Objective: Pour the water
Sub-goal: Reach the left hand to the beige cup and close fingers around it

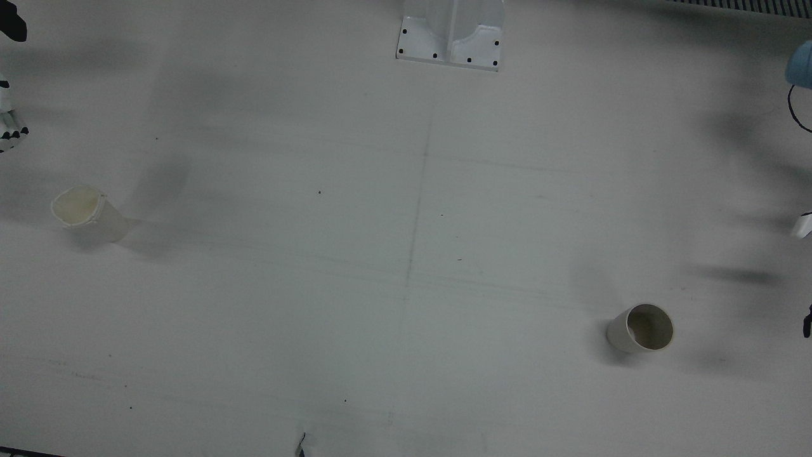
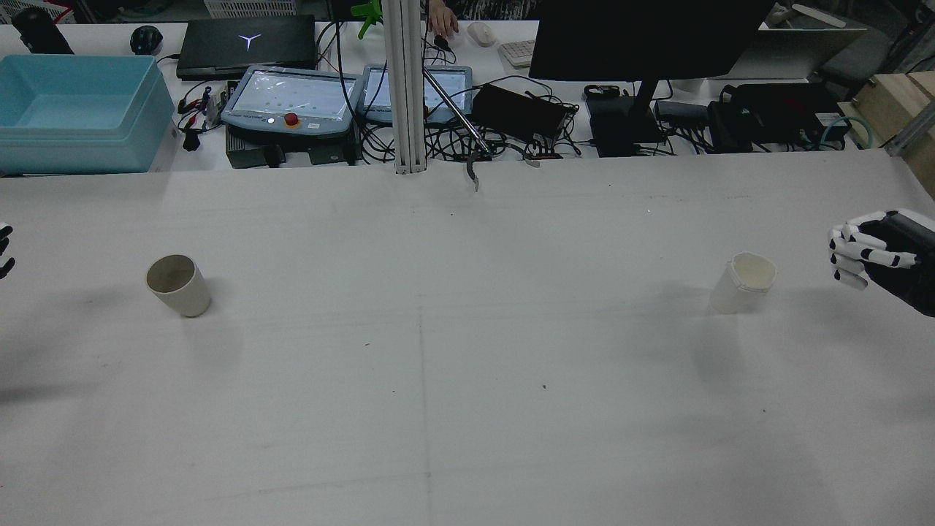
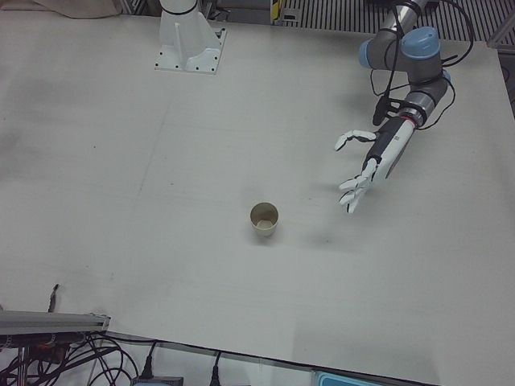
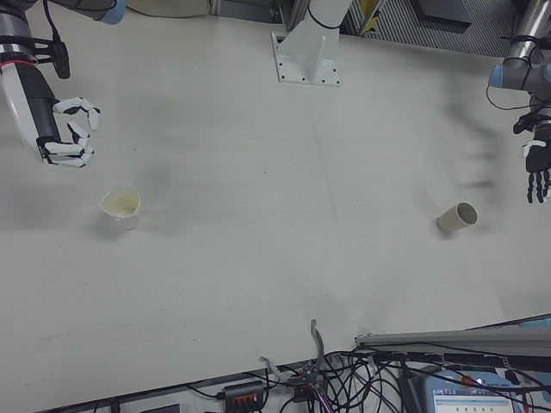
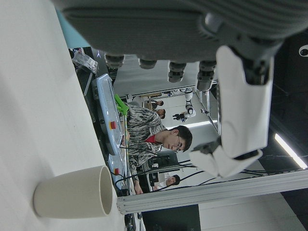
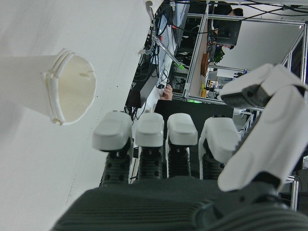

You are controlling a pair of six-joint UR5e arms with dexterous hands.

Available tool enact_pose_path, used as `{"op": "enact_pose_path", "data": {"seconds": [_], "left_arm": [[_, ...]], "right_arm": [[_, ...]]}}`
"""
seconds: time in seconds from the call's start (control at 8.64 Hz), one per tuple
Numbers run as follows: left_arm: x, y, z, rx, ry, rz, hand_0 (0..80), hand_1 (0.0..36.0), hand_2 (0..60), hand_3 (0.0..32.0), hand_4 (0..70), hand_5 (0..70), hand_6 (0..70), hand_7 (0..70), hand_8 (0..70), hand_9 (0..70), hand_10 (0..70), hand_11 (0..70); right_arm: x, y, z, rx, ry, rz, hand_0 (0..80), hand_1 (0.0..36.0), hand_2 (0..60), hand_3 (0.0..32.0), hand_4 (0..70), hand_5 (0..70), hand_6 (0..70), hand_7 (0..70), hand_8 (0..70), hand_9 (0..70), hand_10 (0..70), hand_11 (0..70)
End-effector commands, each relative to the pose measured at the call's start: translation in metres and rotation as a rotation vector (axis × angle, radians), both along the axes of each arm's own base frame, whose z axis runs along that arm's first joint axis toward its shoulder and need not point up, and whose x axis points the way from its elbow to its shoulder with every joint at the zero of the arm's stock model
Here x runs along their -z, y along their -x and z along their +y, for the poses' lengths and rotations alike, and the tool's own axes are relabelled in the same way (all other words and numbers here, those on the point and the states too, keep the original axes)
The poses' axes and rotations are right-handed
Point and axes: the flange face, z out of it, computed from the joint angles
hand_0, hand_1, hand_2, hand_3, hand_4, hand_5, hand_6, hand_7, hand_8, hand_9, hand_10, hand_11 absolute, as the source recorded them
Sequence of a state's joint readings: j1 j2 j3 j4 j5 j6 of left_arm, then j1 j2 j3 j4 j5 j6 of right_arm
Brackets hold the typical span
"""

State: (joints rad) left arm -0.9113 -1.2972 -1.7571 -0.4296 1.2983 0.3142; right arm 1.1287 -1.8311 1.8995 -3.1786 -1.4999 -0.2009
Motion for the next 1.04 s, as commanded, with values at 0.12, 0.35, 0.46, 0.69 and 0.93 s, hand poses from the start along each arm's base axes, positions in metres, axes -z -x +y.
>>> {"op": "enact_pose_path", "data": {"seconds": [0.12, 0.35, 0.46, 0.69, 0.93], "left_arm": [[-0.047, -0.059, -0.034, -0.055, 0.061, -0.054, 76.2, 36.0, 54.4, 6.4, 0.4, 21.9, 0.0, 11.8, 0.1, 0.9, 0.9, 5.6], [-0.051, -0.116, -0.06, -0.107, 0.062, -0.054, 68.6, 36.0, 52.4, 7.0, 0.0, 17.7, 0.0, 10.7, 0.0, 0.7, 0.0, 2.3], [-0.046, -0.12, -0.063, -0.111, 0.057, -0.046, 63.0, 35.0, 41.6, 8.4, 0.0, 15.4, 0.0, 10.0, 0.0, 0.6, 0.0, 0.4], [-0.033, -0.126, -0.068, -0.124, 0.041, -0.032, 58.6, 26.8, 22.2, 9.4, 0.0, 14.2, 0.0, 9.9, 0.0, 0.5, 0.0, 0.0], [-0.014, -0.143, -0.085, -0.122, 0.042, -0.04, 60.6, 27.7, 19.1, 9.6, 0.0, 14.3, 0.0, 10.0, 0.0, 0.6, 0.0, 0.0]], "right_arm": [[0.012, 0.025, -0.002, 0.046, -0.038, 0.03, 47.1, 1.2, 60.0, 0.0, 70.0, 70.0, 70.0, 70.0, 70.0, 70.0, 70.0, 70.0], [0.012, 0.031, -0.002, 0.056, -0.042, 0.038, 47.4, 1.4, 60.0, 0.0, 70.0, 70.0, 70.0, 70.0, 70.0, 70.0, 70.0, 70.0], [0.01, 0.032, -0.002, 0.058, -0.039, 0.039, 47.2, 1.0, 60.0, 0.0, 70.0, 70.0, 70.0, 70.0, 70.0, 70.0, 70.0, 70.0], [0.009, 0.031, -0.002, 0.056, -0.037, 0.039, 47.1, 0.4, 60.0, 0.0, 70.0, 70.0, 70.0, 70.0, 70.0, 70.0, 70.0, 70.0], [0.008, 0.031, -0.002, 0.056, -0.035, 0.041, 47.1, 0.3, 60.0, 0.0, 70.0, 70.0, 70.0, 70.0, 70.0, 70.0, 70.0, 70.0]]}}
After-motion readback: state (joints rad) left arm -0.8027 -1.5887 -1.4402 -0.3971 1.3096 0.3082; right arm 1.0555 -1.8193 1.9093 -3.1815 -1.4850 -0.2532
